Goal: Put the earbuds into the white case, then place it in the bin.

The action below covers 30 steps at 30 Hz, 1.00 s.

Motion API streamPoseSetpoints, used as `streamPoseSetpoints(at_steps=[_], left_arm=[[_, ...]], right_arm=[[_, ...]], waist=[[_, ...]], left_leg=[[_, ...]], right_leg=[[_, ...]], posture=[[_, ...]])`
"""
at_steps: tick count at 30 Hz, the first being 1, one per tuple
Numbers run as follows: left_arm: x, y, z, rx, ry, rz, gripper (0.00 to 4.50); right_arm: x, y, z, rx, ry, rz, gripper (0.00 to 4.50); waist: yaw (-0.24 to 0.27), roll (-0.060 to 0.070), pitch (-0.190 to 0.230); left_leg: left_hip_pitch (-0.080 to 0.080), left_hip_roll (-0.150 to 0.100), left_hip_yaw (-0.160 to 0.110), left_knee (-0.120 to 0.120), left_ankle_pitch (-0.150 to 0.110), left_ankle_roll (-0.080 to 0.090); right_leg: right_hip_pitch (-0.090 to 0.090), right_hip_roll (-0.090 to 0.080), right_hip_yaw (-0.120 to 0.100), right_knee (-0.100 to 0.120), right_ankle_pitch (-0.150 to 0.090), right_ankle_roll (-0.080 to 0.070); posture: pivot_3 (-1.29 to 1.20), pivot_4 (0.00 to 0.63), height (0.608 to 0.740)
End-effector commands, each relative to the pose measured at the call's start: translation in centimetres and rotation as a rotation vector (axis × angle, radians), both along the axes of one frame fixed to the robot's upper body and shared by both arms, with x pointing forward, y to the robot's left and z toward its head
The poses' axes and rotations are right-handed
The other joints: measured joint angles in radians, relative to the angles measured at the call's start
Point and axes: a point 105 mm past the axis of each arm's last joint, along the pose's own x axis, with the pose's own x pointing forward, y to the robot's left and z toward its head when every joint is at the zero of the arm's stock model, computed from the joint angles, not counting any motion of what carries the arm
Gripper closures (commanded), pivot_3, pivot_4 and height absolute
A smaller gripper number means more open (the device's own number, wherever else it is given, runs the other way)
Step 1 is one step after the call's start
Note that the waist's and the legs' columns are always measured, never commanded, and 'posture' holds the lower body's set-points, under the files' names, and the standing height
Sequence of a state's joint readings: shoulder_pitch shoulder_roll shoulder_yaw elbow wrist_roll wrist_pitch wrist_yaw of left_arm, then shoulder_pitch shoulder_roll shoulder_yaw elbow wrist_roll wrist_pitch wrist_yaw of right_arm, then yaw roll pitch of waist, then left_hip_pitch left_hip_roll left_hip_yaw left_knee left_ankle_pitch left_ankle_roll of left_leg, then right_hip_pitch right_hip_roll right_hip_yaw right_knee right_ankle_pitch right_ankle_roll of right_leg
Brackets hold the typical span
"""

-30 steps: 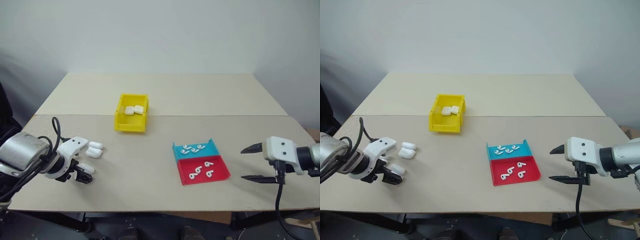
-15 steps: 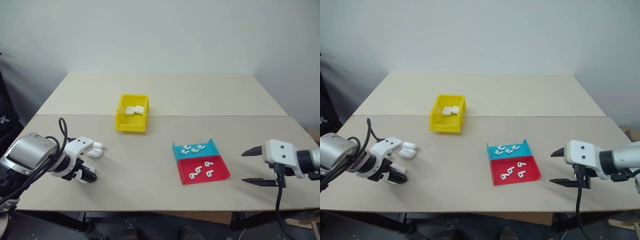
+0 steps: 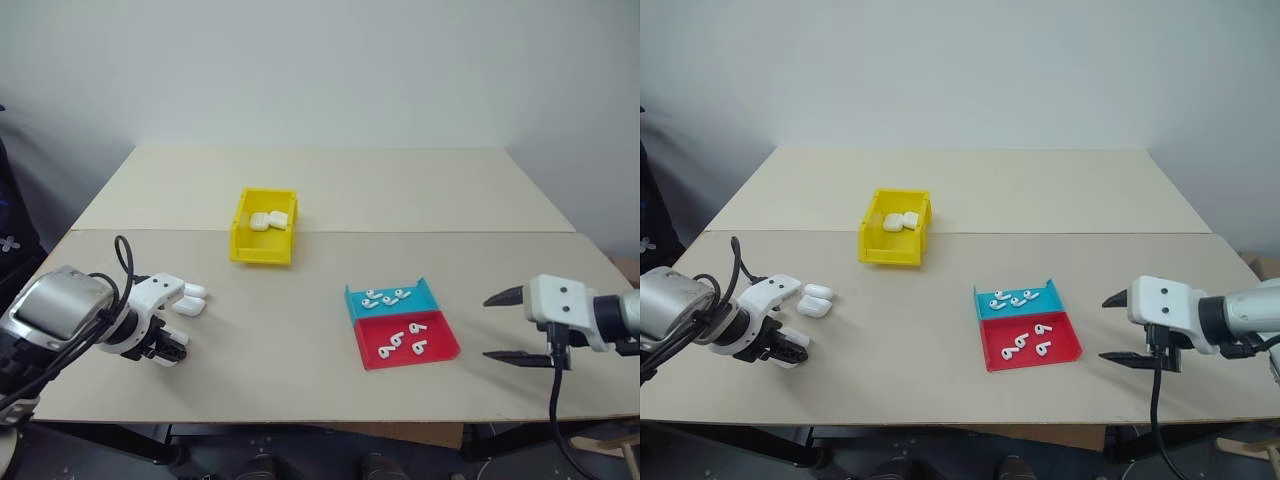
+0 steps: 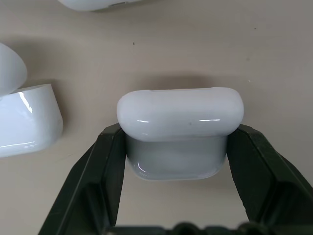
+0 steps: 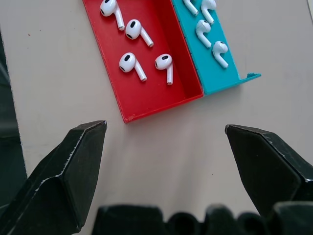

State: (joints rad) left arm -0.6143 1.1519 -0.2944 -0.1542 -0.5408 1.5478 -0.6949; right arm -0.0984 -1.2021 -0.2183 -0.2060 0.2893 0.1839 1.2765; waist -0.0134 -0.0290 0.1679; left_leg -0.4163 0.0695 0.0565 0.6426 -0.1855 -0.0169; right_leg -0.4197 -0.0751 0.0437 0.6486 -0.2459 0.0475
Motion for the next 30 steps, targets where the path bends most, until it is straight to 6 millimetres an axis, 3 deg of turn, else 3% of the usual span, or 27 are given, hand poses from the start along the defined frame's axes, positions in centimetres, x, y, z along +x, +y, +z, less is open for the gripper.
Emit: streamPoseSetpoints(at_steps=[1, 8, 14, 17, 19, 22, 30], left_arm=[[0.5, 0.0, 1.7, 0.011, -0.089, -0.023, 1.72], [0.0, -2.8, 6.5, -0.021, -0.316, -0.227, 1.72], [-1.5, -8.6, 9.3, -0.276, -0.64, -0.562, 1.72], [-2.8, -11.1, 9.4, -0.452, -0.759, -0.697, 1.72], [-3.7, -12.5, 9.6, -0.583, -0.929, -0.791, 1.72], [-4.5, -13.8, 7.8, -0.698, -0.938, -0.843, 1.72], [-4.6, -14.9, 6.4, -0.897, -1.21, -0.781, 1.72]], right_arm=[[0.4, -0.1, 1.0, -0.01, -0.044, -0.005, 0.0], [0.6, -0.2, 2.6, -0.015, -0.041, -0.004, 0.0], [0.3, 0.9, 3.7, -0.087, -0.004, 0.106, 0.0], [0.4, 1.7, 3.7, -0.174, 0.023, 0.183, 0.0], [0.7, 2.2, 3.2, -0.244, 0.028, 0.246, 0.0], [1.1, 2.9, 2.4, -0.341, 0.045, 0.352, 0.0], [1.9, 4.2, 1.3, -0.464, 0.067, 0.5, 0.0]], waist=[[0.001, 0.0, 0.0], [-0.001, -0.002, 0.001], [0.0, -0.001, 0.0], [-0.005, 0.0, 0.0], [-0.005, 0.001, -0.001], [-0.002, 0.0, -0.001], [0.001, 0.002, -0.002]], left_leg=[[0.0, 0.0, 0.0, 0.0, 0.0, 0.0], [-0.002, 0.0, 0.0, 0.0, 0.0, 0.0], [-0.001, 0.0, 0.0, 0.001, 0.0, 0.0], [0.0, 0.0, 0.001, 0.001, 0.0, 0.0], [0.0, 0.0, 0.0, 0.001, 0.0, 0.0], [0.0, 0.0, 0.001, 0.001, 0.0, 0.0], [0.0, 0.0, 0.001, 0.003, 0.0, 0.0]], right_leg=[[0.0, 0.0, 0.0, 0.0, 0.0, 0.0], [-0.001, -0.001, 0.0, 0.0, 0.001, 0.0], [-0.001, -0.001, 0.0, 0.0, 0.003, -0.004], [0.0, -0.001, 0.0, 0.0, 0.004, -0.006], [0.0, 0.0, 0.0, 0.0, 0.004, -0.006], [0.0, 0.0, 0.001, -0.001, 0.005, -0.007], [0.001, -0.001, 0.001, -0.001, 0.006, -0.006]], posture=[[0.0, 0.15, 0.74], [0.0, 0.15, 0.74], [0.0, 0.15, 0.74], [0.0, 0.15, 0.74], [0.0, 0.15, 0.74], [0.0, 0.15, 0.74], [0.0, 0.15, 0.74]])
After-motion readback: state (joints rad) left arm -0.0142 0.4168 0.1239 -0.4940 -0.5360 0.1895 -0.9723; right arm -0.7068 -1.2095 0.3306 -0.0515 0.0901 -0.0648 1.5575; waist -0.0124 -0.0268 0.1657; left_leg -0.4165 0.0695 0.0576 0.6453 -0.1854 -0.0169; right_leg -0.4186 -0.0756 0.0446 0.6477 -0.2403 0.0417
